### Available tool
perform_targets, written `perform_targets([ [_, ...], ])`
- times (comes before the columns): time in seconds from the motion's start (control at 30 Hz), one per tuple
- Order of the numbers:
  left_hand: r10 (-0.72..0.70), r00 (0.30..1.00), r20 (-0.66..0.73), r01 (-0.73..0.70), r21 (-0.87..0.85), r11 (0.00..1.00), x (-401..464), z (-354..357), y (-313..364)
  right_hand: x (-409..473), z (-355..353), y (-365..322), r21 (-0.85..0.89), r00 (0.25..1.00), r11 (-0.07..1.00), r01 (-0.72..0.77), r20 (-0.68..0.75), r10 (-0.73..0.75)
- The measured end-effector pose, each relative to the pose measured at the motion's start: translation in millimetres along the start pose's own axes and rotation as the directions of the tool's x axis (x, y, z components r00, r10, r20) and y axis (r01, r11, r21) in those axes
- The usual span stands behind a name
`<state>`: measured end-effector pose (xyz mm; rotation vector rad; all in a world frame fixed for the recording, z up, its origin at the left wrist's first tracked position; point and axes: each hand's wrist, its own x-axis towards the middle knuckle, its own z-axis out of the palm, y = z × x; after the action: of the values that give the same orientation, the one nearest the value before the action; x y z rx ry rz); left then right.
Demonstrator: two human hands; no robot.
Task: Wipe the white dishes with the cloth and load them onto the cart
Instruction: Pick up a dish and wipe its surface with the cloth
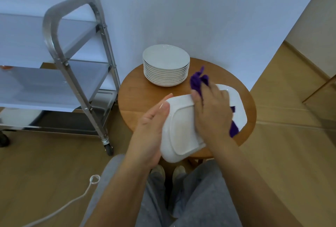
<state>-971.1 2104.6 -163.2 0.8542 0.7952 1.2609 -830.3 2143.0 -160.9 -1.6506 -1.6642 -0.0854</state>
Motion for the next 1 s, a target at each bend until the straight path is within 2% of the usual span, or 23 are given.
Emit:
perform_targets([
  [0.23,0.035,0.977,-0.209,-0.057,-0.099,0.994,12.2,4.1,-4.8,-32.9,5.4,-58.6,0.247,0.984,0.953,0.175,-0.016,-0.177],
  [0.37,-0.015,0.954,-0.299,-0.025,-0.129,0.991,14.1,-10.2,-11.0,-51.1,6.0,-65.0,0.09,0.939,0.935,0.342,0.013,-0.345],
  [0.5,-0.071,0.954,-0.293,-0.015,-0.28,0.96,7.8,-7.7,-11.4,-57.1,8.0,-41.6,-0.114,0.875,0.87,0.48,-0.019,-0.485],
  [0.6,-0.093,0.965,-0.247,0.004,-0.338,0.941,5.4,-3.7,-4.9,-53.8,7.8,-17.0,-0.222,0.858,0.844,0.489,-0.055,-0.512],
  [0.73,-0.083,0.981,-0.174,0.032,-0.276,0.961,1.6,-5.7,-1.4,-39.3,5.9,14.8,-0.129,0.936,0.935,0.331,-0.086,-0.343],
  [0.83,-0.021,0.984,-0.178,-0.014,-0.193,0.981,-1.5,-4.0,-3.1,-22.9,4.9,33.8,-0.061,0.992,0.99,0.128,-0.01,-0.129],
  [0.9,0.032,0.983,-0.182,-0.052,-0.104,0.993,-2.8,2.4,-6.4,-14.8,6.6,39.2,-0.005,0.996,0.998,-0.07,0.059,0.07],
  [1.0,0.126,0.974,-0.186,-0.111,0.09,0.99,-1.9,21.2,-16.5,-15.8,9.7,30.6,0.13,0.959,0.95,-0.283,0.053,0.279],
])
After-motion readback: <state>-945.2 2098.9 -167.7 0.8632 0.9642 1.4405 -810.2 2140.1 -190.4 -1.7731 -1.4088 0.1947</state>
